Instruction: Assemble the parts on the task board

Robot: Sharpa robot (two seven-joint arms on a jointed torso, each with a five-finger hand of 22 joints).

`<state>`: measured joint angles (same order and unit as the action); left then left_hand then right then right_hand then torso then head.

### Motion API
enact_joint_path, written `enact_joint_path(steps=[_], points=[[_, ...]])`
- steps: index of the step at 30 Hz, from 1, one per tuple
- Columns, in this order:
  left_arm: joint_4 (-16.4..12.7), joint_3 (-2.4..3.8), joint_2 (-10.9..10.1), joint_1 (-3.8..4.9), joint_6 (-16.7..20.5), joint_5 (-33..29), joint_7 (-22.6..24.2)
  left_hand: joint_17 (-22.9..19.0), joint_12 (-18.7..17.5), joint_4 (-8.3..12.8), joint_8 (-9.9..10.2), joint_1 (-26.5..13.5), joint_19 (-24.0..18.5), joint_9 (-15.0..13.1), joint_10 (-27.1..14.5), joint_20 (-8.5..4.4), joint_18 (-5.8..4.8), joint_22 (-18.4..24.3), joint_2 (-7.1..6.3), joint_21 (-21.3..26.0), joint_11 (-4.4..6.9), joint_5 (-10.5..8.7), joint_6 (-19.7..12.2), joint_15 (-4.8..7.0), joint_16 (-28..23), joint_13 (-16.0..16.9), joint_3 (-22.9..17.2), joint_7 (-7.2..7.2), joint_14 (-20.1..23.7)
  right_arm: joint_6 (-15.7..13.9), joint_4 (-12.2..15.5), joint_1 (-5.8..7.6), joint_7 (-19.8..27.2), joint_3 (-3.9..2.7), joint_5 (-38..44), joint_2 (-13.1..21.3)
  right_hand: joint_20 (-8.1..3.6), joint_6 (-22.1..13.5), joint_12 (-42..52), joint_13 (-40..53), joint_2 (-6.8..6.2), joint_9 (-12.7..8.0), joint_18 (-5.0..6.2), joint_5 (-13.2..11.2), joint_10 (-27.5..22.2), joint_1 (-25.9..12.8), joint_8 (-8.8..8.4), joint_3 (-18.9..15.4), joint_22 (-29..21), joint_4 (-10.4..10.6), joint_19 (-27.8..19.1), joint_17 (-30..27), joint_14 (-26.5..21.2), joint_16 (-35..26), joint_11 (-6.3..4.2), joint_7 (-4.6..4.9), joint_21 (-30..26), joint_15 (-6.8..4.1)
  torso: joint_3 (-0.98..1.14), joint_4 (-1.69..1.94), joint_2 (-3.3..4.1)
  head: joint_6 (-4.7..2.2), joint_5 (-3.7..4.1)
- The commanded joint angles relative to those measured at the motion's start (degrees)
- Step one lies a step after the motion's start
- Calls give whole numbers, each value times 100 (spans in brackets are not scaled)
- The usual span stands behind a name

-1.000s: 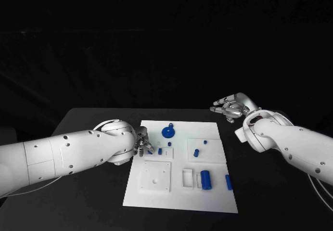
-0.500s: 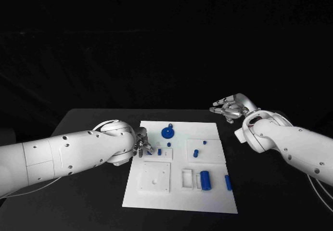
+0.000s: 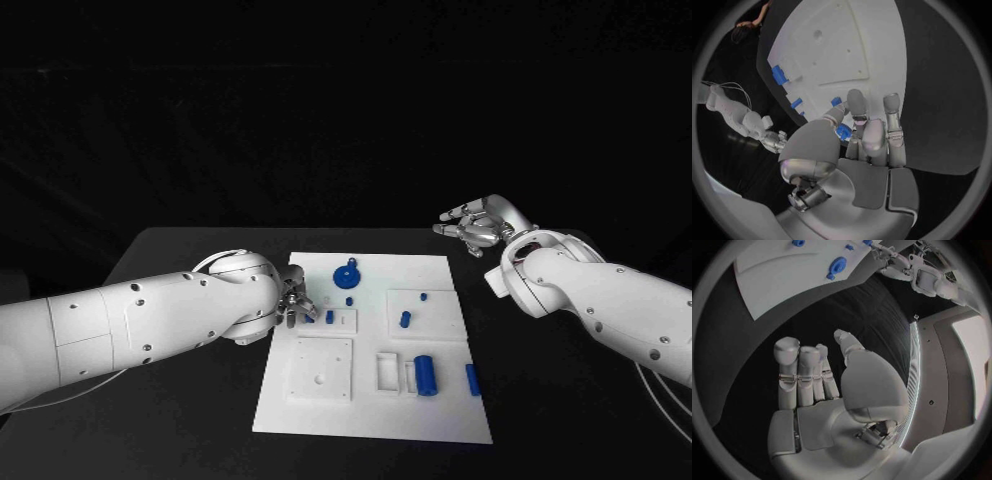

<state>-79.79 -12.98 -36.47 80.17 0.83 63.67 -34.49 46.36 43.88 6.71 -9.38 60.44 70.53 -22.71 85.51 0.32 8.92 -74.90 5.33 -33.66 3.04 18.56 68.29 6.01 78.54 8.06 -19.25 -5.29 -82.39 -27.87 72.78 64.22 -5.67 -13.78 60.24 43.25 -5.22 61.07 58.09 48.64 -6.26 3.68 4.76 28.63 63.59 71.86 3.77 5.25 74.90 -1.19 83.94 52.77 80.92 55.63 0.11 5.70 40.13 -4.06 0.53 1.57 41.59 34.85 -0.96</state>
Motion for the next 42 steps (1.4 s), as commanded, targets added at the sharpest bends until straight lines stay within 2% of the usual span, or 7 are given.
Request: enact_joint_path(steps=[1,10,14,22,26,29,42], points=[[-22,-88,56,-130,-459,-183,-40,-12,17,-40,-3,88,9,11,135,41,53,-113,6,6,157,-38,1266,10,2,6,-3,754,-18,60,6,-4,62,-3,37,-7,-3,-14,12,3,-8,-9,105,38,16,-53,-23,26,468,-11,292,7,38,-20,-31,11,-21,-14,4,1,-1,-12,13],[5,-88,86,-135,-437,-164,-30,-42,12,-115,-6,117,14,10,135,42,54,-113,-6,15,156,-152,1255,12,-8,-3,44,754,-15,67,9,-4,59,-3,37,-12,-3,-15,13,4,-5,-9,104,65,17,-71,-23,44,469,-38,292,8,40,-23,-30,12,-17,-14,-2,4,9,-30,29],[12,-87,99,-136,-463,-162,-26,-54,12,-188,-9,117,16,8,135,38,49,-113,-21,22,155,-203,1250,11,-12,-10,87,755,-14,71,9,-4,59,-3,37,-13,-3,-15,13,4,-5,-9,104,65,17,-71,-23,44,469,-38,292,8,40,-23,-30,12,-17,-14,-8,4,1,-6,36],[20,-87,111,-136,-479,-161,-23,-75,7,-283,-10,121,17,8,135,36,43,-112,-87,38,156,-271,1240,12,-21,-20,165,758,-12,74,8,-4,58,-3,38,-11,-3,-15,13,4,-5,-9,104,65,17,-71,-23,44,469,-38,292,8,40,-23,-30,12,-17,-14,-4,8,0,22,35],[22,-87,112,-136,-485,-161,-28,-84,5,-357,-12,146,22,8,135,31,39,-114,-123,43,156,-307,1237,13,-23,-25,201,759,-11,75,6,-4,59,-3,38,-12,-3,-15,13,4,-5,-9,104,65,17,-71,-23,44,469,-38,292,8,40,-23,-30,12,-17,-14,-9,5,-2,-30,59],[27,-87,111,-136,-490,-161,-33,-89,4,-401,-14,133,22,7,135,29,37,-113,-147,47,157,-353,1238,14,-25,-27,233,762,-10,74,5,-4,60,-3,38,-10,-3,-15,13,4,-5,-9,104,65,17,-71,-23,44,469,-38,292,8,40,-23,-30,12,-17,-14,-4,4,-2,-3,49],[30,-87,102,-136,-502,-161,-38,-104,-2,-466,-12,71,22,8,135,19,28,-113,-238,57,157,-260,1229,17,-33,-33,275,763,-7,73,5,-5,62,-3,38,-7,-3,-15,13,4,-5,-9,104,65,17,-71,-23,44,469,-38,292,8,40,-23,-30,12,-17,-14,-5,8,2,-18,46]])
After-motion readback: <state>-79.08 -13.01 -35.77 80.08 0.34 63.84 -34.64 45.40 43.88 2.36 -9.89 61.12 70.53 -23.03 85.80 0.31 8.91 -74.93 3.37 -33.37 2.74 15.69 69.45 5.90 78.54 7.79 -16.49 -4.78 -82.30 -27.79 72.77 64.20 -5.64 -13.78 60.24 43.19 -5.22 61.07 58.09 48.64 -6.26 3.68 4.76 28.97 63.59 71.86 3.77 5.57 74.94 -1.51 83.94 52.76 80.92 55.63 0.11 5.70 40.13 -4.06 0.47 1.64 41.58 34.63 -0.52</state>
